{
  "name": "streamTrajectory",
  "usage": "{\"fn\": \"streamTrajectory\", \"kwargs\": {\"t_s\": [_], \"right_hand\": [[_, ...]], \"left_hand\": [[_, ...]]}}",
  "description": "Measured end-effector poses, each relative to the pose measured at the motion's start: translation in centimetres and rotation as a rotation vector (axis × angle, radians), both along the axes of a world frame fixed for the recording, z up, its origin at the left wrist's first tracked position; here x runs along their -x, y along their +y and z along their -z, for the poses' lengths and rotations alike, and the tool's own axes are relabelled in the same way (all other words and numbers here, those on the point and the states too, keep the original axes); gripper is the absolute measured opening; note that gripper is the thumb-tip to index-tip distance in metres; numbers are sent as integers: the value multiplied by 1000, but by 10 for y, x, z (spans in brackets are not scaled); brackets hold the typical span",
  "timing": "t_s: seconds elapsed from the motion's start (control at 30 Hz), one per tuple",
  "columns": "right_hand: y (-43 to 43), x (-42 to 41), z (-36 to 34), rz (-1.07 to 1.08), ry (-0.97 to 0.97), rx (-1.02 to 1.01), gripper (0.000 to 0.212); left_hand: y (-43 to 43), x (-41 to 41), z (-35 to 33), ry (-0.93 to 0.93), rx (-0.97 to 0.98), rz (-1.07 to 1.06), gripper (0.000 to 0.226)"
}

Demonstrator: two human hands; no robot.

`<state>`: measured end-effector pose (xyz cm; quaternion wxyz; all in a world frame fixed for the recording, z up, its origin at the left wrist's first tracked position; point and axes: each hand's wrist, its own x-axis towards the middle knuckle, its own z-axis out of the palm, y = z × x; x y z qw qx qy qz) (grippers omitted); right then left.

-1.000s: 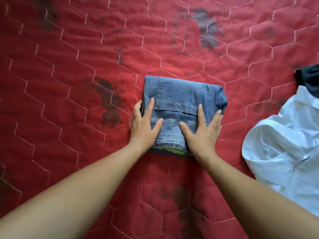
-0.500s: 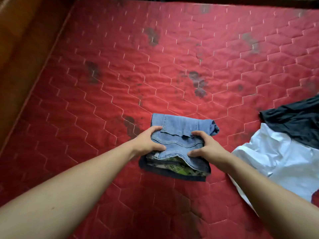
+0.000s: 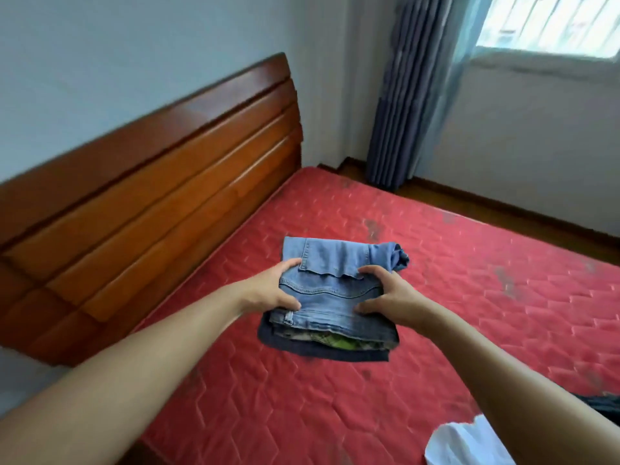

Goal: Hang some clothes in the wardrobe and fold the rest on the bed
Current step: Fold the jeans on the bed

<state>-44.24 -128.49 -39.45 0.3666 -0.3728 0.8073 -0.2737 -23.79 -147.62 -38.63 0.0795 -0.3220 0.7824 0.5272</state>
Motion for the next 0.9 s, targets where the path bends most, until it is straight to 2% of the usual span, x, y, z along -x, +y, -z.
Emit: {"fn": "streamTrajectory", "kwargs": {"t_s": [0.13,0.27,0.4,0.57,0.73,0.9], "right_hand": [[-51,-57,-96,-127,8,96,62],[-106,-137,-170,-349,65,153,62],[-159,-239,-221,-583,131,211,62],[-203,-400,-253,-877,137,264,55],[-217,-580,-265,-1133,123,275,58],[-209,-744,-261,-1318,104,323,60]], "left_hand": [[-14,-85,-92,19,87,-154,100],[-17,-193,-161,36,188,-344,95],[-10,-311,-209,96,284,-620,79],[23,-474,-235,134,300,-922,65],[81,-638,-248,115,364,-1133,38],[144,-768,-250,33,448,-1318,39]]}}
